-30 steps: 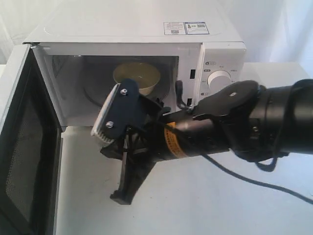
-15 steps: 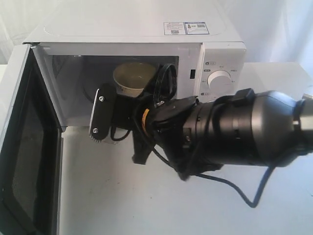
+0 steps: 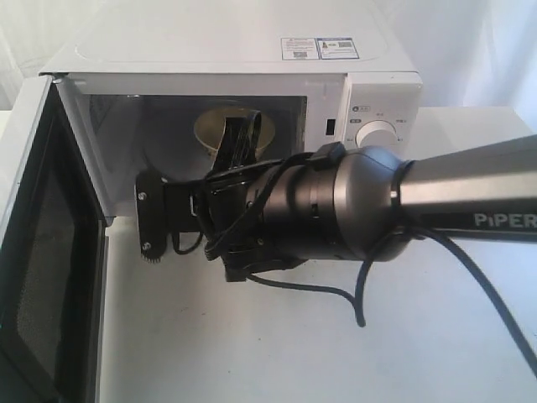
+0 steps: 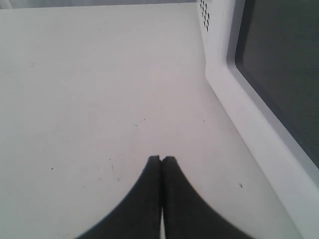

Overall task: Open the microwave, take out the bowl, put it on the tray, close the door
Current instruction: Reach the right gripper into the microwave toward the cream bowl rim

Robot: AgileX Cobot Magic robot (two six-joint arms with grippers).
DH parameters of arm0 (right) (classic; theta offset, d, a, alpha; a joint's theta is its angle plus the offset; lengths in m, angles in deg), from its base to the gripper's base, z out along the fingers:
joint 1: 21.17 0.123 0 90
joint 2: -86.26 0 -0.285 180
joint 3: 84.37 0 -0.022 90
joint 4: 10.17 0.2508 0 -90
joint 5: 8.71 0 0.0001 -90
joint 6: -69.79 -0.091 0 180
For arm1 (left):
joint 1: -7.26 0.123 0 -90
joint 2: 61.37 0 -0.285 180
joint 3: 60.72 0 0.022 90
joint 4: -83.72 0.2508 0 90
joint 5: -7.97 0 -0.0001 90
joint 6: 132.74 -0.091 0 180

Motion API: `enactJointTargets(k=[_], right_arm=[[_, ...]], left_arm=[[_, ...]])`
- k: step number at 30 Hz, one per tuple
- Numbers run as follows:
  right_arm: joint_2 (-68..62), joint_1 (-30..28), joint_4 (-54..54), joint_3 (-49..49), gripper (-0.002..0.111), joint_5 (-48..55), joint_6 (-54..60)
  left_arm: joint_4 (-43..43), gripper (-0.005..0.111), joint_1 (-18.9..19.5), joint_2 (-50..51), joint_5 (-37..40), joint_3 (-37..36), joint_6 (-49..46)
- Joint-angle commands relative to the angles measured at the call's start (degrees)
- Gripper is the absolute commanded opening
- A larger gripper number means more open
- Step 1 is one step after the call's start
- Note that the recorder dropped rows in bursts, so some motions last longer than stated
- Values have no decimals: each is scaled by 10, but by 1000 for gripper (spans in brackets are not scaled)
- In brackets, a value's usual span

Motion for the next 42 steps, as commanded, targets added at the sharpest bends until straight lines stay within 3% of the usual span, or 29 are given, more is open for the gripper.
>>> enactJointTargets(k=[1, 5, 12, 14, 18, 22, 27, 42], right_arm=[[-4, 0, -74, -14, 0, -32, -129], [-5, 0, -91, -14, 6, -40, -152], [-18, 0, -153, -14, 57, -93, -152], [-30, 0, -174, -14, 62, -60, -173], [-61, -1, -217, -14, 62, 35, -220], [-80, -3, -292, -14, 62, 45, -296], [-85, -5, -292, -21, 62, 57, -390], [-97, -51, -292, -53, 62, 3, -390]], left_arm=[[-4, 0, -3, -2, -2, -2, 0], [-4, 0, -3, -2, -2, -2, 0], [-4, 0, -3, -2, -2, -2, 0], [-4, 0, -3, -2, -2, -2, 0], [-4, 0, -3, -2, -2, -2, 0], [-4, 0, -3, -2, -2, -2, 0], [-4, 0, -3, -2, -2, -2, 0], [-4, 0, -3, -2, -2, -2, 0]])
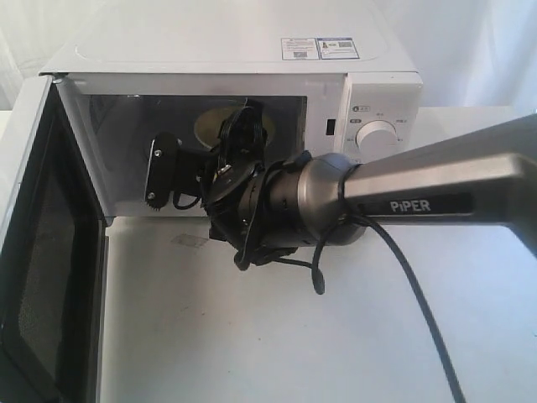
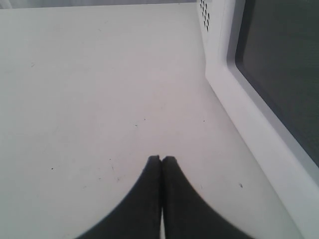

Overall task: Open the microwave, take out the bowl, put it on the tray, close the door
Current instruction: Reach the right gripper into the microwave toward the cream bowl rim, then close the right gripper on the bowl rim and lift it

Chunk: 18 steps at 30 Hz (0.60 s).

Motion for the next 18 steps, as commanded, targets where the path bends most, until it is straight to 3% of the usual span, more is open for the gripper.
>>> enactJointTargets(k=[1, 4, 18], right_arm=[[-12, -5, -4, -17, 62, -8, -6], [-25, -8, -4, -24, 58, -9, -2], [-58, -18, -4, -61, 58, -13, 14]], left_arm=[[-4, 0, -3, -2, -2, -2, 0], [-4, 0, -3, -2, -2, -2, 0], [-4, 0, -3, -2, -2, -2, 0]])
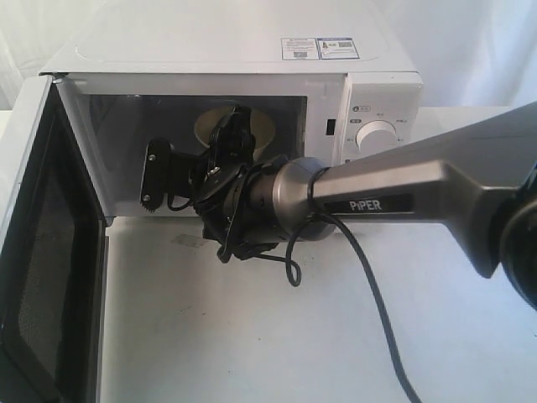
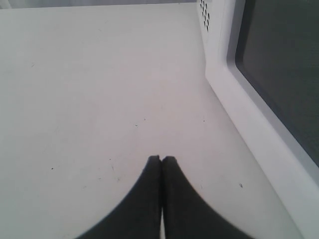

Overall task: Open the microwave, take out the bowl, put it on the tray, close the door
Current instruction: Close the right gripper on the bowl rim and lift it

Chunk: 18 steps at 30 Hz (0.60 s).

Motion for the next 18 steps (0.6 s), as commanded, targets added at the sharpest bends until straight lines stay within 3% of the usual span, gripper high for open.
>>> enactJointTargets(k=[1, 18], right_arm=[[-4, -11, -3, -4, 58, -1, 3], [-52, -43, -3, -69, 58, -20, 3]], left_arm=[[-4, 0, -3, -2, -2, -2, 0], [-4, 0, -3, -2, -2, -2, 0]])
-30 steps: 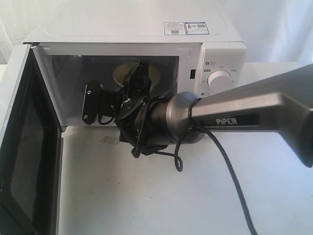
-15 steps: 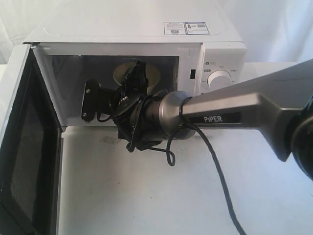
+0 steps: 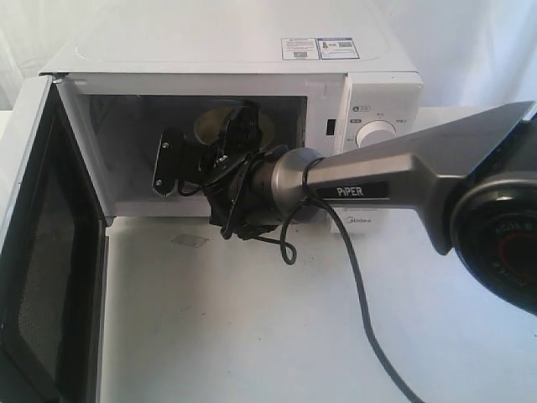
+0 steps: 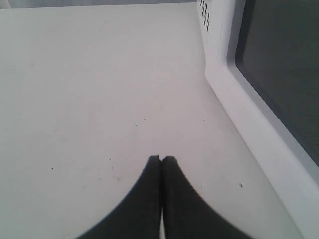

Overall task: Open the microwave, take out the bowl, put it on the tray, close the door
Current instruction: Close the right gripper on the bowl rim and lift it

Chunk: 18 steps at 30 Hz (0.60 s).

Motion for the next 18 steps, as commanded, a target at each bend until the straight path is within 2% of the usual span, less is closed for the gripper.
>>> enactJointTargets(k=[1, 13, 15, 18], right_arm=[[-7, -10, -3, -16, 58, -14, 2], [-46, -22, -3, -66, 56, -22, 2], [-46, -22, -3, -66, 49, -22, 2], [-46, -22, -3, -66, 31, -22, 2]], left_arm=[[-4, 0, -3, -2, -2, -2, 0], [-4, 0, -3, -2, -2, -2, 0], [-4, 0, -3, -2, -2, -2, 0], [-4, 0, -3, -2, -2, -2, 0]])
